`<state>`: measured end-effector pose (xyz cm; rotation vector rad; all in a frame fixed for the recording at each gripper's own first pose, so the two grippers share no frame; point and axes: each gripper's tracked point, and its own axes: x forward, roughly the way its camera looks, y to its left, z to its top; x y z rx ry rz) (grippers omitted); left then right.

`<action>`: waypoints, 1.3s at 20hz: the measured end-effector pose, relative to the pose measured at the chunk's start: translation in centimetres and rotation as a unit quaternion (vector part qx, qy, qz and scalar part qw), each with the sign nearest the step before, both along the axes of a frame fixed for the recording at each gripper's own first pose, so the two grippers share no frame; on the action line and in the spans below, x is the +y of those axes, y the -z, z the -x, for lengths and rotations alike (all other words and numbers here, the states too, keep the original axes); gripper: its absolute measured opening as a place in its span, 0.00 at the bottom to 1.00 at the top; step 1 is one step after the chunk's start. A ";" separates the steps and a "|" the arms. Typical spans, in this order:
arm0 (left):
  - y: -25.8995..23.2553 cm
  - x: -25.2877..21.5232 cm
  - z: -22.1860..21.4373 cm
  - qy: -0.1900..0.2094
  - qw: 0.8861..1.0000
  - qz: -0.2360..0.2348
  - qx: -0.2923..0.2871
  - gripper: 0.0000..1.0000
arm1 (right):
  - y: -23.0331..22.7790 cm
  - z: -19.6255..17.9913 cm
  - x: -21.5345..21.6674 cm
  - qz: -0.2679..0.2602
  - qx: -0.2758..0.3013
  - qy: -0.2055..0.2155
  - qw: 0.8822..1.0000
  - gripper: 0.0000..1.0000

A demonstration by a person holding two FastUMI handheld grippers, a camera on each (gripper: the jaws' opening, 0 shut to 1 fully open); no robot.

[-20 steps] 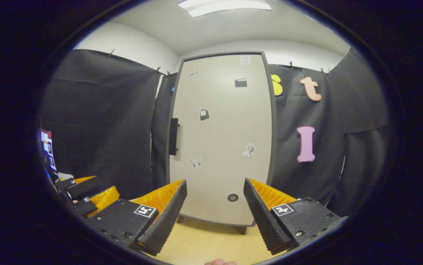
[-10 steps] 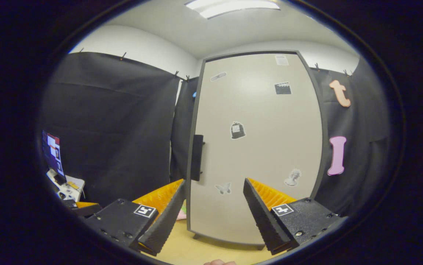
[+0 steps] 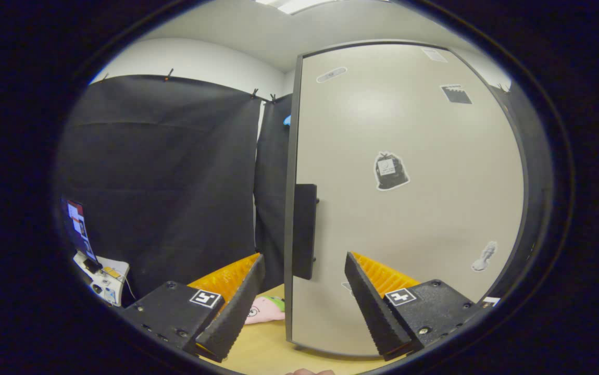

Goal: Open the cabinet door with the right hand, grasp the bottle in the cabinet with the left hand and place it on the coaster, then close the cabinet door with the right hand.

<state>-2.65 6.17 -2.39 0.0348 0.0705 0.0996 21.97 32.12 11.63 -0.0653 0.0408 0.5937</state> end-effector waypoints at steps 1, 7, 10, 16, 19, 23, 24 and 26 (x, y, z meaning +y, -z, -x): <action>0.1 0.2 0.0 -0.001 1.000 0.000 0.002 0.95 | 0.1 -0.9 0.5 -0.004 0.005 0.002 1.000 1.00; 0.3 1.2 -0.1 -0.009 1.000 -0.007 0.003 0.95 | 0.2 -4.1 2.8 -0.012 0.014 0.014 1.000 0.95; 0.6 1.6 -0.3 -0.013 1.000 -0.004 0.005 0.95 | -0.5 -4.5 3.4 -0.011 0.001 0.017 1.000 0.95; 0.7 2.3 -0.8 -0.018 1.000 -0.005 0.007 0.95 | -0.7 -5.8 3.7 -0.010 0.004 0.041 0.999 0.62; 0.8 2.5 -1.0 -0.020 1.000 -0.004 0.006 0.95 | -0.8 -5.7 3.8 -0.018 0.009 0.044 0.999 0.42; 0.9 2.5 -1.1 -0.018 1.000 -0.003 0.009 0.95 | -0.6 -5.9 3.7 -0.004 0.005 0.047 0.999 0.33; 0.8 2.5 -1.0 -0.018 1.000 -0.002 0.008 0.95 | -0.6 -6.0 3.7 -0.007 0.004 0.045 0.999 0.28; 0.5 2.4 -0.7 -0.017 1.000 -0.002 0.006 0.95 | -0.6 -5.8 3.7 -0.006 0.008 0.045 0.999 0.21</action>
